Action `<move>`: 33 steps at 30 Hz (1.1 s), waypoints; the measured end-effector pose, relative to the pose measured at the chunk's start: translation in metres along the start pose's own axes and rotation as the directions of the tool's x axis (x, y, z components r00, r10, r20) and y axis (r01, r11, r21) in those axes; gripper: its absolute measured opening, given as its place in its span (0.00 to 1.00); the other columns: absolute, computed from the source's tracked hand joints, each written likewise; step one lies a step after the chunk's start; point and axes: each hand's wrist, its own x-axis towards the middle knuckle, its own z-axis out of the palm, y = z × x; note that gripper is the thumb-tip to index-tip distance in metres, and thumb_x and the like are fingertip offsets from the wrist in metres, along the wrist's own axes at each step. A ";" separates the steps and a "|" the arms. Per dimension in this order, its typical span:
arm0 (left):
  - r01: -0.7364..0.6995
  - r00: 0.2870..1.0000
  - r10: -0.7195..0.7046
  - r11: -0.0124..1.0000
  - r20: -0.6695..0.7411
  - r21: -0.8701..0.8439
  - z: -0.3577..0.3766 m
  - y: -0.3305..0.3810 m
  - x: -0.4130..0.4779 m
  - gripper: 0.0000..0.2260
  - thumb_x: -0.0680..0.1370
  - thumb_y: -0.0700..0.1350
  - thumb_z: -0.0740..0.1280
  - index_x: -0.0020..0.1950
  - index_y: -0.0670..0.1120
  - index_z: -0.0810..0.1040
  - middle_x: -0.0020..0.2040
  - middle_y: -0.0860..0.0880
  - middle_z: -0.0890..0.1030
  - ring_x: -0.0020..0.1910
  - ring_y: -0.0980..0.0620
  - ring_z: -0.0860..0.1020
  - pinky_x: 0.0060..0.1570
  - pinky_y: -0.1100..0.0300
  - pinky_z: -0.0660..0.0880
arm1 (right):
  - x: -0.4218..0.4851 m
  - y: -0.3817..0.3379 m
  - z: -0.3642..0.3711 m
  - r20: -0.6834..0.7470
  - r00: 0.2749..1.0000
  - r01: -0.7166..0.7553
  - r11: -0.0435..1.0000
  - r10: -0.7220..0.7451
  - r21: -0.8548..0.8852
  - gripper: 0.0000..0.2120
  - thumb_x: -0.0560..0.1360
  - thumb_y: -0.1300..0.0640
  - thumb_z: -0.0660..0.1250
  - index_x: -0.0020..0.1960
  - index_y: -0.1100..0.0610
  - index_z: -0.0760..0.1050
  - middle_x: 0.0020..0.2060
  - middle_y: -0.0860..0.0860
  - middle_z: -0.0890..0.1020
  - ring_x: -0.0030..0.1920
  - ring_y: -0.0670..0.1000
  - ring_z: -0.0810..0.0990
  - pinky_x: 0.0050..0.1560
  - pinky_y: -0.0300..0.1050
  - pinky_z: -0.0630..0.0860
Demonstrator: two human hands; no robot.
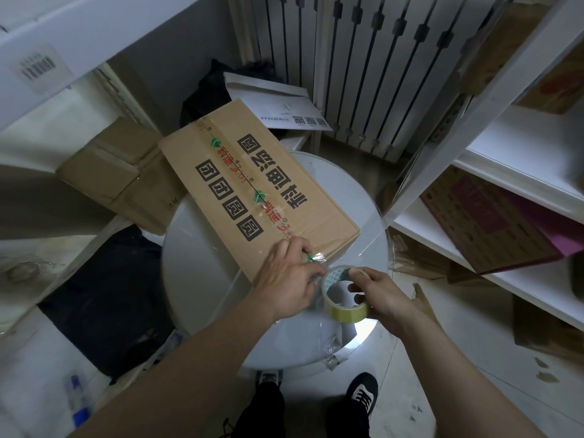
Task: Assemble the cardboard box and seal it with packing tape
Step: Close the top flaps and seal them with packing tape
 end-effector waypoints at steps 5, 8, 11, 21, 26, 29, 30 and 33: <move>-0.011 0.999 0.011 1.000 -0.044 -0.017 0.002 -0.004 0.000 0.08 0.72 0.47 0.69 0.50 0.56 0.83 0.56 0.49 0.70 0.54 0.51 0.65 0.56 0.57 0.66 | -0.006 0.001 -0.004 0.046 0.999 -0.031 0.973 0.021 0.231 0.19 0.80 0.45 0.61 0.55 0.59 0.79 0.40 0.52 0.79 0.38 0.49 0.75 0.37 0.42 0.73; 0.002 0.999 -0.005 0.998 -0.051 -0.066 0.002 -0.006 0.001 0.09 0.71 0.45 0.67 0.46 0.56 0.82 0.55 0.49 0.71 0.54 0.50 0.67 0.56 0.55 0.67 | -0.004 0.005 -0.004 0.020 1.000 0.014 0.971 -0.019 0.239 0.12 0.79 0.56 0.65 0.57 0.62 0.78 0.44 0.57 0.81 0.36 0.50 0.77 0.35 0.43 0.74; 0.035 0.998 -0.040 0.995 -0.050 -0.097 0.000 -0.007 0.002 0.07 0.70 0.45 0.64 0.44 0.55 0.79 0.53 0.51 0.70 0.52 0.52 0.68 0.55 0.54 0.69 | -0.004 0.009 -0.007 0.055 0.997 0.045 0.973 -0.059 0.225 0.14 0.74 0.62 0.70 0.59 0.57 0.76 0.46 0.58 0.81 0.40 0.52 0.80 0.39 0.43 0.75; 0.052 0.999 -0.051 0.995 0.015 -0.090 -0.004 -0.003 0.006 0.04 0.73 0.48 0.68 0.47 0.54 0.80 0.47 0.54 0.71 0.51 0.51 0.73 0.53 0.56 0.66 | -0.006 0.018 -0.013 0.060 0.951 0.300 0.858 -0.304 -0.417 0.07 0.69 0.66 0.72 0.42 0.55 0.79 0.37 0.50 0.80 0.37 0.48 0.75 0.36 0.34 0.69; 0.059 0.997 -0.055 0.996 0.059 -0.074 -0.003 0.006 -0.003 0.06 0.77 0.51 0.66 0.47 0.52 0.81 0.43 0.53 0.78 0.43 0.49 0.78 0.41 0.57 0.73 | -0.006 0.022 -0.008 0.040 0.930 0.338 0.804 -0.366 -0.489 0.07 0.68 0.64 0.72 0.40 0.53 0.77 0.34 0.47 0.80 0.36 0.47 0.75 0.35 0.35 0.68; -0.082 0.996 0.082 0.997 -0.036 0.007 0.005 0.004 -0.006 0.06 0.75 0.48 0.67 0.51 0.51 0.80 0.48 0.51 0.77 0.48 0.48 0.75 0.44 0.56 0.74 | -0.004 0.031 -0.008 0.030 0.960 0.269 0.888 -0.278 -0.372 0.06 0.65 0.58 0.72 0.40 0.55 0.76 0.33 0.52 0.78 0.36 0.49 0.74 0.40 0.44 0.72; -0.119 0.991 0.121 0.992 -0.051 0.036 0.008 0.002 -0.004 0.10 0.75 0.48 0.67 0.56 0.51 0.79 0.54 0.49 0.76 0.53 0.47 0.73 0.50 0.54 0.74 | -0.004 0.032 -0.007 0.037 0.967 0.249 0.915 -0.250 -0.318 0.07 0.64 0.56 0.71 0.41 0.55 0.77 0.36 0.56 0.80 0.37 0.51 0.76 0.42 0.47 0.75; -0.077 0.997 0.075 0.995 0.037 0.060 0.009 -0.001 0.009 0.25 0.78 0.49 0.64 0.74 0.49 0.64 0.73 0.43 0.63 0.71 0.41 0.60 0.70 0.48 0.63 | -0.004 0.029 -0.004 0.059 0.975 0.222 0.958 -0.215 -0.180 0.02 0.70 0.60 0.68 0.42 0.56 0.77 0.37 0.57 0.78 0.37 0.50 0.76 0.40 0.42 0.73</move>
